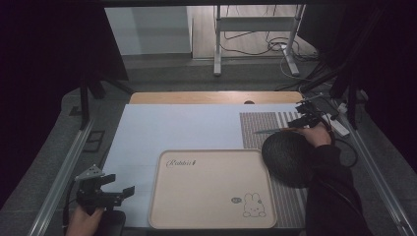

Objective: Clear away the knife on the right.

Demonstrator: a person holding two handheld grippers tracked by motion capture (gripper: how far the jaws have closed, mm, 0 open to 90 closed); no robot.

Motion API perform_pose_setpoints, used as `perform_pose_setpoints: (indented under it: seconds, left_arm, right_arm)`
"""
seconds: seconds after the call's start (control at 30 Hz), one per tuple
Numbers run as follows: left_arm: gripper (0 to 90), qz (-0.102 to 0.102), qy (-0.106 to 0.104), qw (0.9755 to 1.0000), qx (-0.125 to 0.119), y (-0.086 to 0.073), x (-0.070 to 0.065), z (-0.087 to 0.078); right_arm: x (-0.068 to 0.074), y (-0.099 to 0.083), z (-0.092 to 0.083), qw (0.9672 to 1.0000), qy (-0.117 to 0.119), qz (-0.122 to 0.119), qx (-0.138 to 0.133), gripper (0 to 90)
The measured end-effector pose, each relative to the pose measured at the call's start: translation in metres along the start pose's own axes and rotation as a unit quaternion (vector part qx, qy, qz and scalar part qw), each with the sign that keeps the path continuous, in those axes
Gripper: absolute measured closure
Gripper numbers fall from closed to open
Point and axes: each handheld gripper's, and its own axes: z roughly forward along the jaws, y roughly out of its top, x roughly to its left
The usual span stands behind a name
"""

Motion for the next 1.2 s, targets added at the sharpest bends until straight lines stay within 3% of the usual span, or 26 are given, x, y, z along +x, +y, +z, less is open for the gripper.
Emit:
perform_pose_setpoints:
  seconds: [0.13,0.53,0.87,1.2]
  left_arm:
    - [1.9,0.000,0.000,1.0000,0.000,0.000,0.000,0.000]
    - [2.0,-0.002,0.001,1.0000,0.000,0.000,0.000,0.000]
    - [2.0,0.001,0.002,1.0000,0.000,0.000,0.000,0.000]
    - [2.1,0.006,0.004,1.0000,0.004,0.001,-0.001,0.001]
  right_arm:
    - [-0.006,0.004,0.002,0.9999,0.008,-0.009,0.004,89.3]
    - [-0.023,0.003,0.025,0.9991,-0.014,-0.017,0.036,89.3]
    - [-0.031,-0.010,0.017,0.9991,0.008,-0.003,0.042,89.3]
    - [-0.027,-0.021,0.006,0.9971,0.024,-0.018,0.070,89.3]
